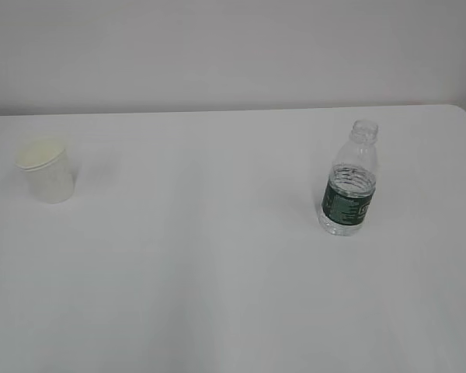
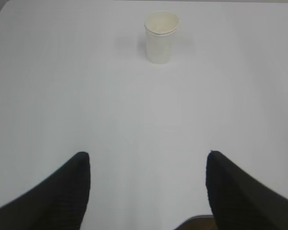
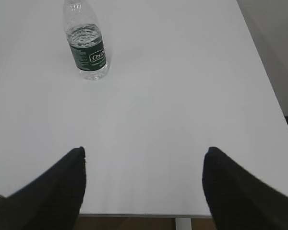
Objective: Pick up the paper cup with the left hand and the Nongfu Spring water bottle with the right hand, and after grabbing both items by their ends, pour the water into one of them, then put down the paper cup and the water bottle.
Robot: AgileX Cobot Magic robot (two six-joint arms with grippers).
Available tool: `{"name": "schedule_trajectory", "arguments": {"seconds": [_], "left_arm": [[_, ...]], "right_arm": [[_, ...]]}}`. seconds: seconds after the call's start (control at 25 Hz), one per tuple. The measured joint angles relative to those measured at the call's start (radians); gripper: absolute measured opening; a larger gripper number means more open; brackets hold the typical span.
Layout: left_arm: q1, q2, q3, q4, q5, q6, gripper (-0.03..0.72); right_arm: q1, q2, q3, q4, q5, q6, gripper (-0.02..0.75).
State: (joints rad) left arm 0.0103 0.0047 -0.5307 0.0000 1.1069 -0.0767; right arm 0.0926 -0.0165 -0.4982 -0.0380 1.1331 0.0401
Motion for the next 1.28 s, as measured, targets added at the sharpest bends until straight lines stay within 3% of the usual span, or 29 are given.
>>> {"name": "schedule_trajectory", "arguments": {"seconds": [1.28], "left_arm": [[0.0,0.0,0.0,0.0,0.0,0.0,0.489]], "right_arm": [[0.0,0.0,0.0,0.0,0.0,0.0,0.573]]}}
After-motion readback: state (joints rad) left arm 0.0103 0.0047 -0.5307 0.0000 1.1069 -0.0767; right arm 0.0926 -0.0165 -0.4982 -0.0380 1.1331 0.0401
